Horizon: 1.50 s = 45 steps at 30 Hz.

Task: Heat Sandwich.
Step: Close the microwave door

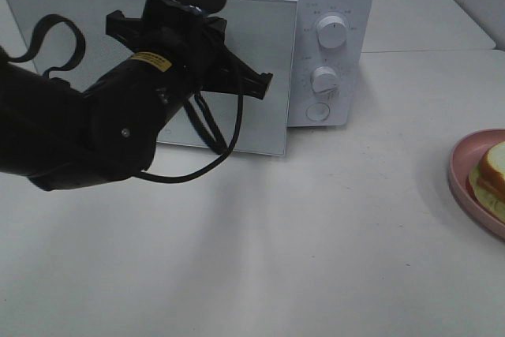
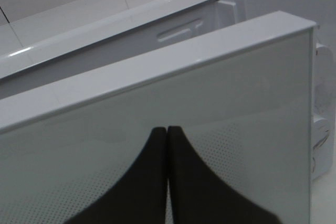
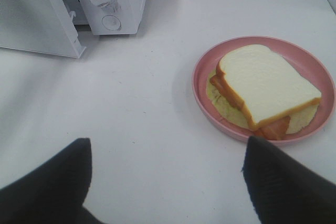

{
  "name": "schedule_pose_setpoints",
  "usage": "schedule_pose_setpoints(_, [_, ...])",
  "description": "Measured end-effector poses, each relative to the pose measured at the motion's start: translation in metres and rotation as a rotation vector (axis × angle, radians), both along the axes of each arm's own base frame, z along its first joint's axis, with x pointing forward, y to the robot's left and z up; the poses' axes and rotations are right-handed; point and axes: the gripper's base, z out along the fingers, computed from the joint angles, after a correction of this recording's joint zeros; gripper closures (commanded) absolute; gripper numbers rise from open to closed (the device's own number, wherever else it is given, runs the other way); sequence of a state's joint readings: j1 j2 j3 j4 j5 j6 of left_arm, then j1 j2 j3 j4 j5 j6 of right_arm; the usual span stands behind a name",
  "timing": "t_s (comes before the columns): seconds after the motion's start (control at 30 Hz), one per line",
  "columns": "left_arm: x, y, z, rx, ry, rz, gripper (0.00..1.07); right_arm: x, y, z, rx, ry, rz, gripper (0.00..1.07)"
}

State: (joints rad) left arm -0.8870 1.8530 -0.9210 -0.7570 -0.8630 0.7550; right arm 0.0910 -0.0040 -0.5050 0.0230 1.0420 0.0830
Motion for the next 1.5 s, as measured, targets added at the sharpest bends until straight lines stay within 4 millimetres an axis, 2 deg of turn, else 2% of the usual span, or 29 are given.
schedule_pose_setpoints(0.17, [0.011, -0.011, -0.001, 0.082, -0.019, 0.034, 1.07, 0.0, 0.0, 0.0, 0.0, 0.0, 0.0, 0.31])
schedule_pose_setpoints(0.7, [0.035, -0.035, -0.009, 0.036, -0.006, 0.087, 1.07, 0.0, 0.0, 0.0, 0.0, 0.0, 0.0, 0.31])
schedule_pose_setpoints(1.1, [0.038, -0.041, -0.022, 0.045, 0.008, 0.092, 1.07, 0.0, 0.0, 0.0, 0.0, 0.0, 0.0, 0.31])
schedule_pose_setpoints(1.5, [0.051, -0.049, -0.016, -0.023, 0.016, 0.133, 1.07, 0.0, 0.0, 0.0, 0.0, 0.0, 0.0, 0.31])
